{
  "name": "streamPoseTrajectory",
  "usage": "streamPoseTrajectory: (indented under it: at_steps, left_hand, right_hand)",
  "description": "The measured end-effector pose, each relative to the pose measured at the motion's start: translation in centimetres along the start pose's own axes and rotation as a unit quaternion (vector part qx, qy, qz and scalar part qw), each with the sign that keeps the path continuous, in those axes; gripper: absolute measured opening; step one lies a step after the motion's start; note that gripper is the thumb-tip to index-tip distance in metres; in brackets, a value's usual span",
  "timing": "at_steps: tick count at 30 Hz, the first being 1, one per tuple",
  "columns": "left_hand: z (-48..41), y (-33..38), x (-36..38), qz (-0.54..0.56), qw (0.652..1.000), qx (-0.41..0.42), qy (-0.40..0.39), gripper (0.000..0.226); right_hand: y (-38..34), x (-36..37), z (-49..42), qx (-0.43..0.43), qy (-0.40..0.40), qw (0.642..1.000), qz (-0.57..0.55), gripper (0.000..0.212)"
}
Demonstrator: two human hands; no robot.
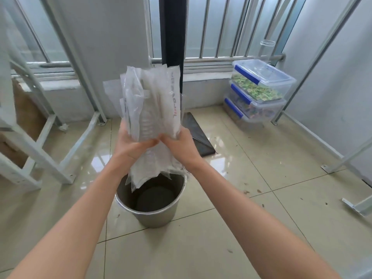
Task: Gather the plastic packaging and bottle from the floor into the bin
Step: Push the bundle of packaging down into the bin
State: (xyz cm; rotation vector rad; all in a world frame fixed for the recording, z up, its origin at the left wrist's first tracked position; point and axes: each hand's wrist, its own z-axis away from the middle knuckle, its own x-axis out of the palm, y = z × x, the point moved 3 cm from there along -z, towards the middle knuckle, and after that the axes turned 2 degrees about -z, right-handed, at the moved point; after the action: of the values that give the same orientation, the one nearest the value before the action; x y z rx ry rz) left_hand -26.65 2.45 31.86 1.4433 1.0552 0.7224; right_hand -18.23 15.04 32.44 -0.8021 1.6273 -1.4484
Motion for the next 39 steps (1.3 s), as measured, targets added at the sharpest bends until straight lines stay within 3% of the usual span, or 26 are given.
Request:
streamPoseTrajectory:
  at_steps: [6, 10, 16, 22, 26, 32, 37, 39]
  left_hand:
    - [0.6, -6.7, -1.1, -0.017, 0.997, -0.068, 0.027, 0.100]
    - [2.2, -12.5, -0.4, 0.000, 0.990, -0.137, 0.037, 0.086]
    - [2.2, -20.7, 1.2, -0.061, 0.966, -0.245, 0.049, 0.078]
    - [0.6, -23.6, 2.6, -0.102, 0.926, -0.344, 0.120, 0.054]
    - [0.5, -24.9, 2.7, -0.161, 0.899, -0.399, 0.088, 0.055]
    - [1.3, -25.8, 2.2, -0.260, 0.823, -0.502, -0.063, 0.056]
    - [2.0, -27.0, 2.0, -0.237, 0.811, -0.528, -0.089, 0.056]
    - [2.4, -26.6, 1.9, -0.193, 0.812, -0.547, -0.068, 0.061]
  right_hand:
    - [5.4, 4.9, -0.6, 0.017, 0.031, 0.997, 0.073, 0.026]
    - [10.8, 6.8, -0.3, 0.053, 0.031, 0.989, 0.136, 0.021]
    - [17.4, 8.2, -0.7, 0.143, 0.033, 0.967, 0.211, 0.020]
    - [20.7, 9.1, -3.0, 0.295, -0.018, 0.916, 0.273, 0.026]
    - [22.1, 9.1, -3.3, 0.374, -0.092, 0.868, 0.312, 0.045]
    - [22.2, 9.7, -2.6, 0.391, -0.240, 0.798, 0.391, 0.052]
    - [21.5, 9.5, -1.8, 0.388, -0.299, 0.786, 0.377, 0.052]
    - [21.5, 9.0, -1.7, 0.398, -0.270, 0.805, 0.348, 0.059]
